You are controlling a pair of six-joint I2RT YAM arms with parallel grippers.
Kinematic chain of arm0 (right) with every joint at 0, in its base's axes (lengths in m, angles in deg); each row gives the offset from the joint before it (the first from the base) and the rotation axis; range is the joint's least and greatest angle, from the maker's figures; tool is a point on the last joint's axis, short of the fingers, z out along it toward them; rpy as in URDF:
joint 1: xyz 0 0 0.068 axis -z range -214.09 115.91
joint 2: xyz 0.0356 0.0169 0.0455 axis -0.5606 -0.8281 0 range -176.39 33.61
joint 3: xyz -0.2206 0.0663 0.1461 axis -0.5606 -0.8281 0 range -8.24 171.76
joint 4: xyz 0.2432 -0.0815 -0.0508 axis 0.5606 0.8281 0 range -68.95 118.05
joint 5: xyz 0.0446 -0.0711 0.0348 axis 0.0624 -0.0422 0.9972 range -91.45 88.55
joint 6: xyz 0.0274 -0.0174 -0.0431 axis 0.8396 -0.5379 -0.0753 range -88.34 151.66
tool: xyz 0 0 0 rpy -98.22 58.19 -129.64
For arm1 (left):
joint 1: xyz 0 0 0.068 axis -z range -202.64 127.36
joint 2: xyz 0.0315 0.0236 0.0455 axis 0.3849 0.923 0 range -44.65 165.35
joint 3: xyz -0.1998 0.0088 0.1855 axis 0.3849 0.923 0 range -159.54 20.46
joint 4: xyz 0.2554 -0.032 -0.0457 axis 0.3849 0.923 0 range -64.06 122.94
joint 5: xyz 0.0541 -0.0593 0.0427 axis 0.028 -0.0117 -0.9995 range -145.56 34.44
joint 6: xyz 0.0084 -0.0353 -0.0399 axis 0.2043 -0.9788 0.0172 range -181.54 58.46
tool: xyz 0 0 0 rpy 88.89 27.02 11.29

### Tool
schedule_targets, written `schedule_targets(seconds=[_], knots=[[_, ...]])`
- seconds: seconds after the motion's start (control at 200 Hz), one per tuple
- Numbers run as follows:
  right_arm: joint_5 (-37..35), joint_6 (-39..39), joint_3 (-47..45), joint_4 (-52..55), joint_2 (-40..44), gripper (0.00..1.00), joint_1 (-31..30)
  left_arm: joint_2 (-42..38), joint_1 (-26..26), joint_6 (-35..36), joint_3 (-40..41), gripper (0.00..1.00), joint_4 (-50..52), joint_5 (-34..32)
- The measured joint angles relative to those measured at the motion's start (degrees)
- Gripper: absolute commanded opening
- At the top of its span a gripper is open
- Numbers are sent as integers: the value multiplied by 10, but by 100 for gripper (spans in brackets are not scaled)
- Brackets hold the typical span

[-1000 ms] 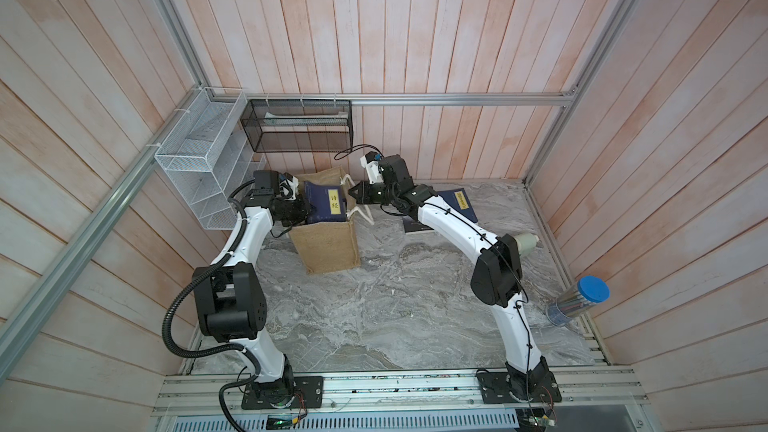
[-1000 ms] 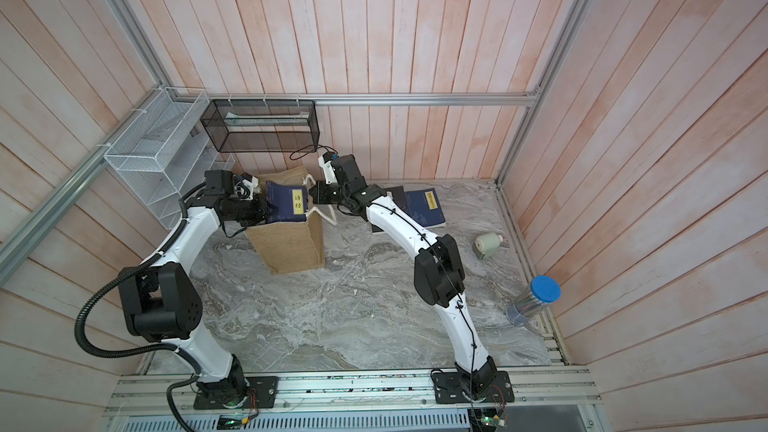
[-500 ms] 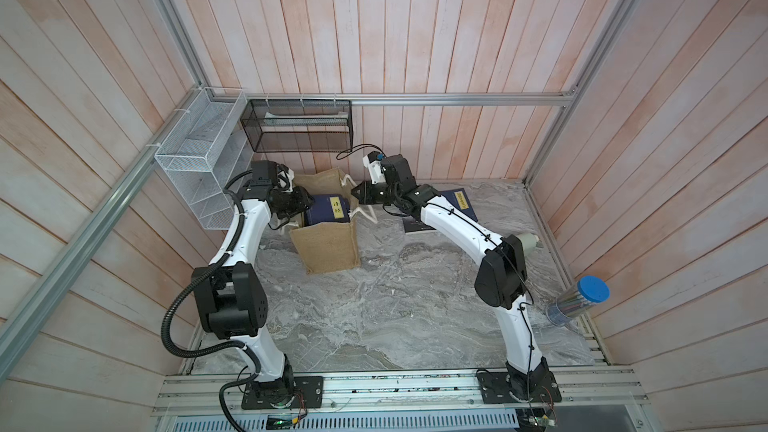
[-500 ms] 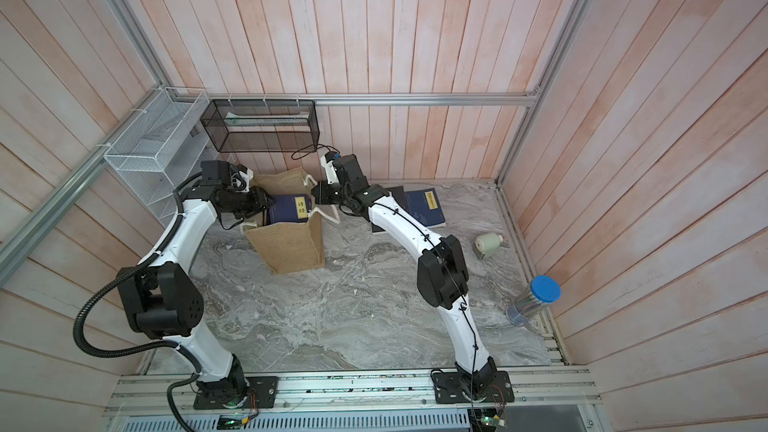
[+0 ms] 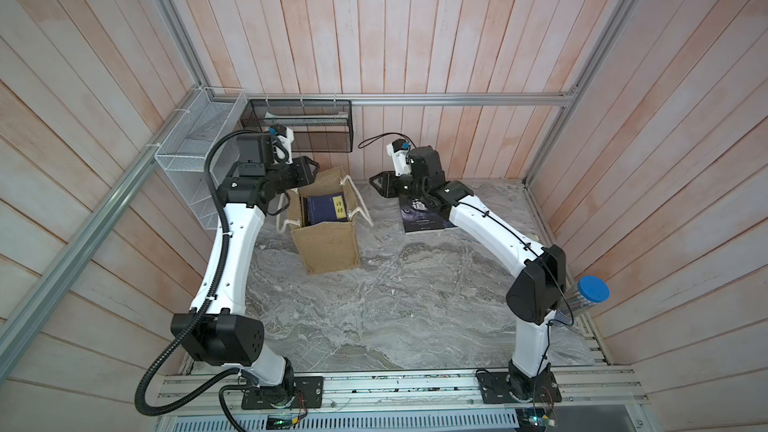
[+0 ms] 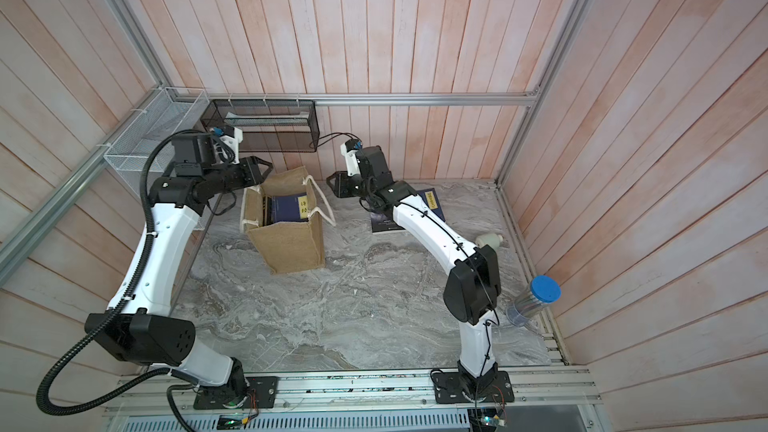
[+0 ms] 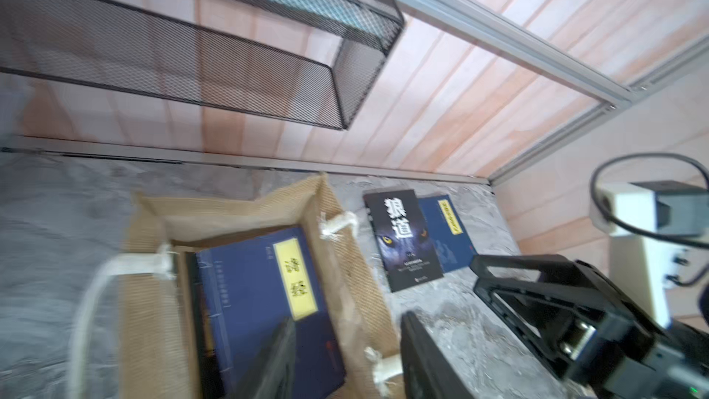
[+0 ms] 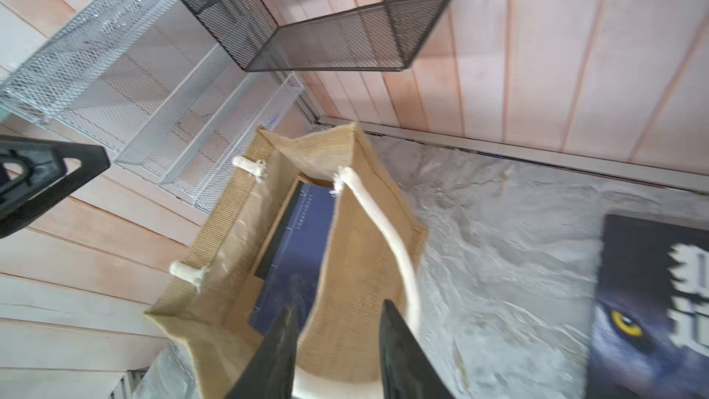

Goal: Put the books into the canvas bag
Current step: Move the book to the center of the board.

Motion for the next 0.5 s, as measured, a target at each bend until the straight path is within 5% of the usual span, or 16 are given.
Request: schedule_targets(seconds=[0.28, 0.5], knots=[[-17, 9, -287, -61, 108, 44, 163, 101, 211, -55, 70, 45, -127, -11], [-14, 19, -341, -89, 102, 46, 264, 269, 273, -101, 5, 45, -186, -12]])
